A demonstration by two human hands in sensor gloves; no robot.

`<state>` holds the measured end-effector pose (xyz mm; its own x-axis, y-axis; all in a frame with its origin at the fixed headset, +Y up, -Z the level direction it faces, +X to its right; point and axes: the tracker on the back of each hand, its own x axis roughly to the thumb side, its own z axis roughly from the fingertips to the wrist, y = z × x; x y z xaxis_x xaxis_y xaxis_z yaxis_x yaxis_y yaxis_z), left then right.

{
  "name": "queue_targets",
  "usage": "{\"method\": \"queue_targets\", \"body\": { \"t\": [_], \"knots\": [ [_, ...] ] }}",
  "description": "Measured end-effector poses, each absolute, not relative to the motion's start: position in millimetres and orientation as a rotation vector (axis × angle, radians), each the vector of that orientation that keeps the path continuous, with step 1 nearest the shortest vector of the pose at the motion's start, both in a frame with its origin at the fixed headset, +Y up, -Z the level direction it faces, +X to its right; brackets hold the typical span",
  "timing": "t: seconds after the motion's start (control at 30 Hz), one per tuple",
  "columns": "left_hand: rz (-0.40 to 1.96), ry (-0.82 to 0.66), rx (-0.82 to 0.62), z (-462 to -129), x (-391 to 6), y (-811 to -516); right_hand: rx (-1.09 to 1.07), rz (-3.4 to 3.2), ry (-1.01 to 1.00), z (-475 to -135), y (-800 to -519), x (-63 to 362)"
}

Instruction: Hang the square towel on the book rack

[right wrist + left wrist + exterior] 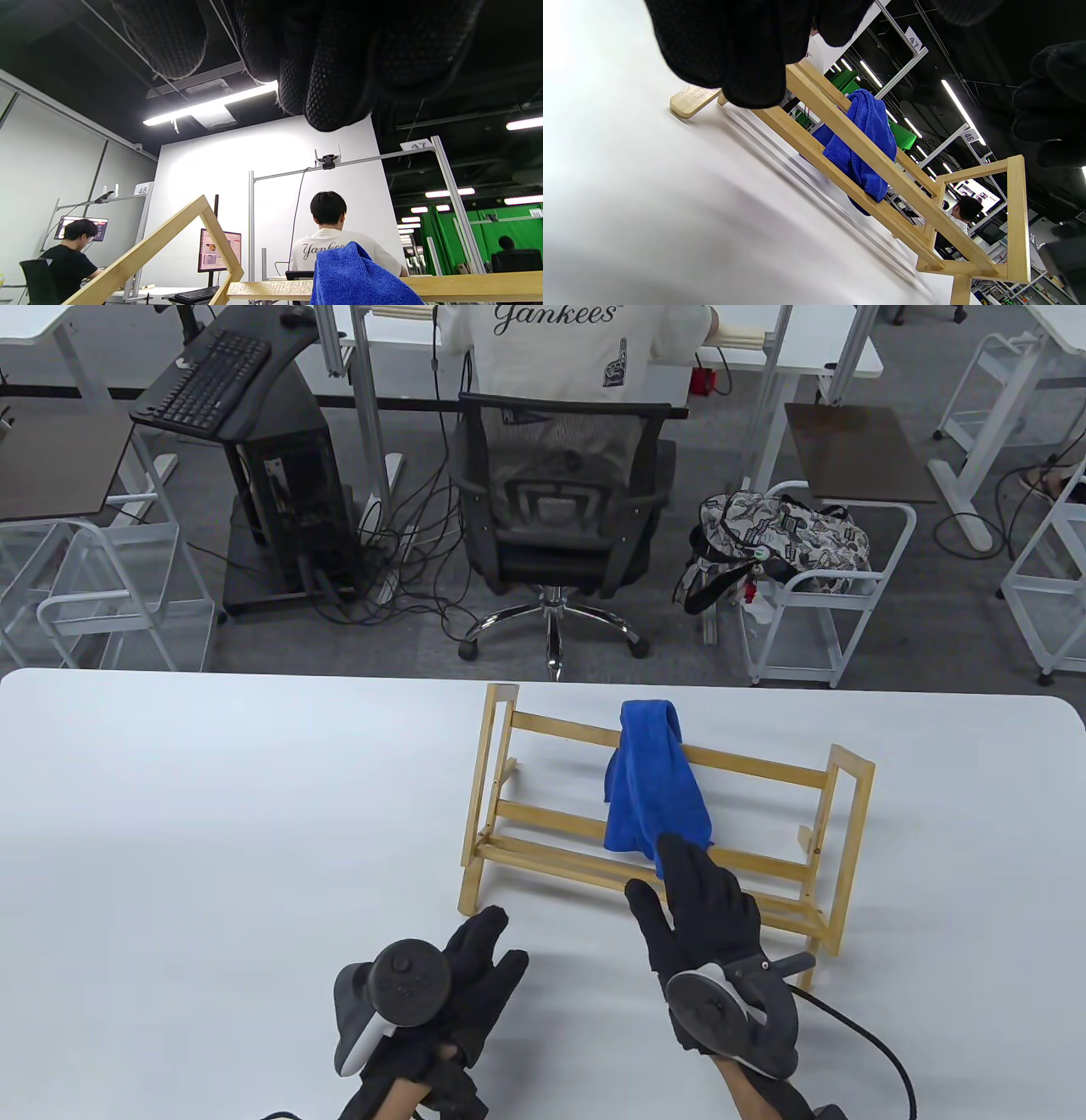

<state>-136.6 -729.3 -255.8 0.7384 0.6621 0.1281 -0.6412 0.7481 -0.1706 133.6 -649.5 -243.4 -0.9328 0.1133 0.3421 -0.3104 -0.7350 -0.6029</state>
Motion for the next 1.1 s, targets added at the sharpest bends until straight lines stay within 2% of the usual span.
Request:
{"method": "queue_targets", "body": {
  "t": [0.23,0.47,0.87,1.1],
  "knots": [
    [0.707,-0.181,-0.119,-256,-136,-730,0.49,2.749,-1.083,-230,-678,134],
    [0.642,-0.176,-0.091,-256,-137,-728,0.536,2.819,-1.034,-230,-698,136],
    [0.526,-0.151,-0.01,-258,-141,-727,0.655,2.909,-0.902,-231,-712,122],
    [0.366,-0.177,0.098,-257,-133,-726,0.68,2.935,-0.862,-229,-715,117]
  ]
}}
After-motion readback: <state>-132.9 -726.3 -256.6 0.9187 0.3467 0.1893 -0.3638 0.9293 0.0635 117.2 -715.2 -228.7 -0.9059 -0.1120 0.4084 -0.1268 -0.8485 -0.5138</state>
